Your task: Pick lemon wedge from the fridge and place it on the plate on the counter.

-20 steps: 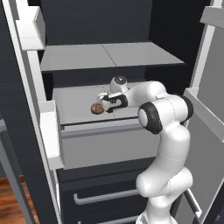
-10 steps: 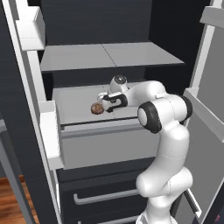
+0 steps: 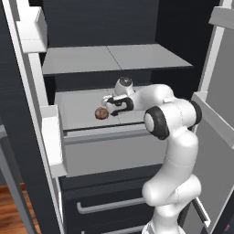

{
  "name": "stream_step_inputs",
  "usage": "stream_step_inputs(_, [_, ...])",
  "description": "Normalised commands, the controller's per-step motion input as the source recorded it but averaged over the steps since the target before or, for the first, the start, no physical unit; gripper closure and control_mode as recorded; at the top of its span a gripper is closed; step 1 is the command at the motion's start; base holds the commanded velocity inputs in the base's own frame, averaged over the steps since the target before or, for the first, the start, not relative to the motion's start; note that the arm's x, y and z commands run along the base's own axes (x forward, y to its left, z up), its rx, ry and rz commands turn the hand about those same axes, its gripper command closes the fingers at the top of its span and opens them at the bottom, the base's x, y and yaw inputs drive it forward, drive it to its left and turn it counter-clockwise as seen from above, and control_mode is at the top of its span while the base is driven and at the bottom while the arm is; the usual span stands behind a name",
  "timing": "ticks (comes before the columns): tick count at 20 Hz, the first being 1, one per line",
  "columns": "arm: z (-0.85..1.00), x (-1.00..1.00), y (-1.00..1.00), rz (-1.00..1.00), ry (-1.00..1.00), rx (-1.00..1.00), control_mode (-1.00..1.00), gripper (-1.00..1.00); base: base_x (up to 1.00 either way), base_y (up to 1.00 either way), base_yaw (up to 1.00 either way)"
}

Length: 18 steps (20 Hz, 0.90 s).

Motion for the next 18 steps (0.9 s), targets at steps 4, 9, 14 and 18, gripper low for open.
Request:
stream_step_inputs(4, [-0.04, -0.25, 0.00, 0.00, -0.08, 0.00, -1.00, 1.00, 0.00, 0.00, 0.00])
stream_step_inputs(9, [-0.10, -0.21, 0.00, 0.00, -0.15, 0.00, -1.00, 1.00, 0.00, 0.00, 0.00])
stream_step_inputs(14, [0.12, -0.55, 0.00, 0.00, -0.09, 0.00, -1.00, 1.00, 0.00, 0.00, 0.00])
stream_step_inputs(18, [0.42, -0.63, 0.00, 0.00, 0.00, 0.00, -1.00, 1.00, 0.00, 0.00, 0.00])
